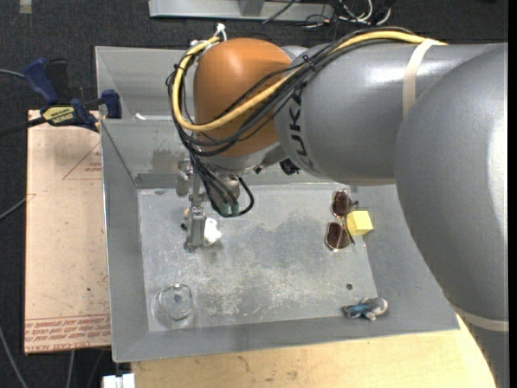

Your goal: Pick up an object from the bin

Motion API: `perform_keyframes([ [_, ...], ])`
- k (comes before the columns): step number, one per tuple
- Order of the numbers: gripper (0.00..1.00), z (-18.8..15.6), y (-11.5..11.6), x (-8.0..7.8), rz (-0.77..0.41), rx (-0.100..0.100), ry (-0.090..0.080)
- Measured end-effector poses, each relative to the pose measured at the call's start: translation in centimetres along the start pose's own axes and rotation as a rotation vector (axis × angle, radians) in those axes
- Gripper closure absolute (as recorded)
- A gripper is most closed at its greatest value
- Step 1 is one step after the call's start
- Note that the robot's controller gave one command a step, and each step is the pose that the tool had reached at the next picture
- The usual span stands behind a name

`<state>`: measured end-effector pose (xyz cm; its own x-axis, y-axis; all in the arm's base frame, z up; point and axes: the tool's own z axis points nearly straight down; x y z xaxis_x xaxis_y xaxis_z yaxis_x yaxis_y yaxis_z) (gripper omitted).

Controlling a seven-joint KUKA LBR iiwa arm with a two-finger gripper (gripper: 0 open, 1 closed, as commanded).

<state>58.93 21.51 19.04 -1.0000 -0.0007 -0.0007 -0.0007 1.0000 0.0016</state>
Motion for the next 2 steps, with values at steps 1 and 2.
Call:
perform_keyframes([
  [1, 0.00, 7.1, -3.7, -2.2, -0.010, -0.001, -0.006],
  [2, 0.00, 7.9, -5.5, -3.1, 0.001, 0.000, 0.000],
])
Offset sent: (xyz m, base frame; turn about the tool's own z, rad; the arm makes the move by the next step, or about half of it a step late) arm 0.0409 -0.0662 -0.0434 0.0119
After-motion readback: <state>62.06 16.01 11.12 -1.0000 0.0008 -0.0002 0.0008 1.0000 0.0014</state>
